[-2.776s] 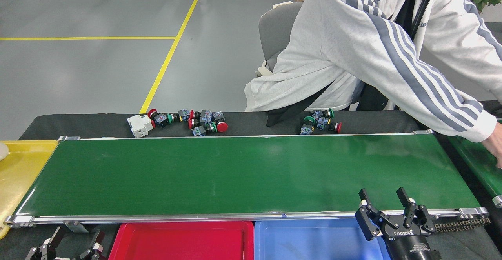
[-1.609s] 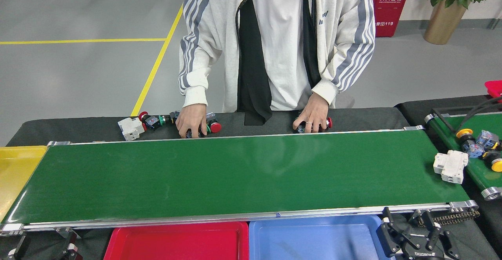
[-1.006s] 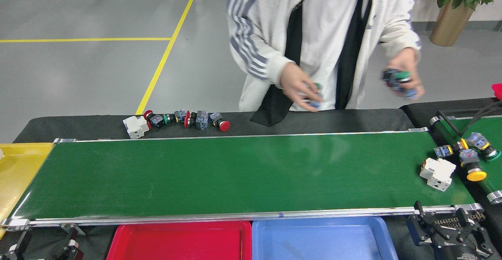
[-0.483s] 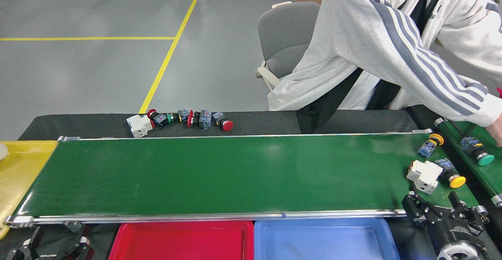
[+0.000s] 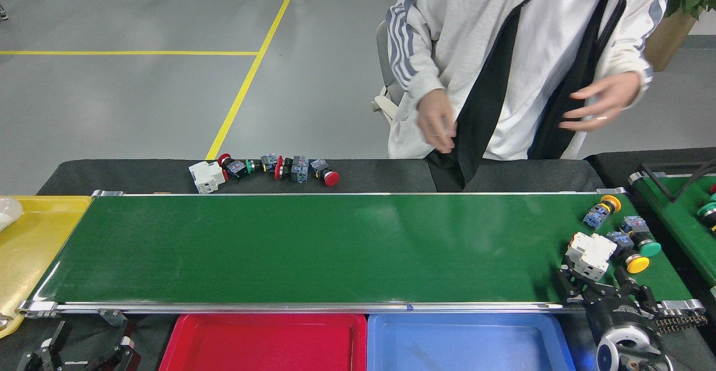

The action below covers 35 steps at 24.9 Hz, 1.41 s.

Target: Pick switch part from conveyor to tray

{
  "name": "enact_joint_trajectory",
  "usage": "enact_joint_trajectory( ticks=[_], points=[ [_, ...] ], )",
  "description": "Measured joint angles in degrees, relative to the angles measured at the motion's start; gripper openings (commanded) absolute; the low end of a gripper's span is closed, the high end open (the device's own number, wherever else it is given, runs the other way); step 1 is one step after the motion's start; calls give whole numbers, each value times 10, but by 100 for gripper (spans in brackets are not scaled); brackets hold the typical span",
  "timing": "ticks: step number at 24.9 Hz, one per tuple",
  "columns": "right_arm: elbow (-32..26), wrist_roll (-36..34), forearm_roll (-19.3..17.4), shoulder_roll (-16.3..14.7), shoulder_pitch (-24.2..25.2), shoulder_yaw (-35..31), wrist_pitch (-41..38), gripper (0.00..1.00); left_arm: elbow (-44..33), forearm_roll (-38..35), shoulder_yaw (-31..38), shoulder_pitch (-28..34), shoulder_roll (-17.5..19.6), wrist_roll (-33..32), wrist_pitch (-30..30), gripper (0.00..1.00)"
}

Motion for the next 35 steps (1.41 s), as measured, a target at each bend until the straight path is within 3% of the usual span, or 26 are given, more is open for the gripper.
enact_joint_trajectory(
  ticks=[1,3,5,7,12,15,17,19,20,22,23,27,30,33,35],
  points=[
    [8,0,0,0,-6,3,1,66,0,0,0,0,0,0,0,100],
    [15,1,-1,-2,-10,10,1,24,0,0,0,0,0,0,0,100],
    [18,2,-3,-14,-11,33,-4,3,0,0,0,0,0,0,0,100],
    [18,3,-5,-28,-11,52,-8,1,-1,0,0,0,0,0,0,100],
    [-2,3,-8,-28,-11,57,-44,1,-1,0,1,0,0,0,0,100],
    [-66,2,-35,-28,8,55,-120,1,-1,0,2,0,0,0,0,100],
    [-124,1,-66,-28,53,52,-189,1,-1,0,3,0,2,0,0,100],
    [-186,0,-86,-28,117,41,-267,7,-1,0,3,1,2,0,0,100],
    [-210,-3,-90,-28,149,31,-304,19,-1,0,3,1,2,0,0,100],
    [-234,-21,-92,-28,217,6,-390,82,-1,0,3,1,2,0,0,100],
    [-236,-32,-92,-28,240,-4,-418,97,-1,0,3,1,2,0,0,100],
    [-236,-69,-92,-26,294,-43,-464,99,-2,0,3,1,2,1,1,100],
    [-238,-77,-89,8,294,-63,-471,99,-2,0,1,1,2,2,3,100],
    [-247,-78,-63,60,286,-64,-368,96,-2,0,0,1,4,-1,-3,100],
    [-253,-80,-20,89,274,-63,-252,96,-2,0,0,1,5,-2,-18,100]
  ],
)
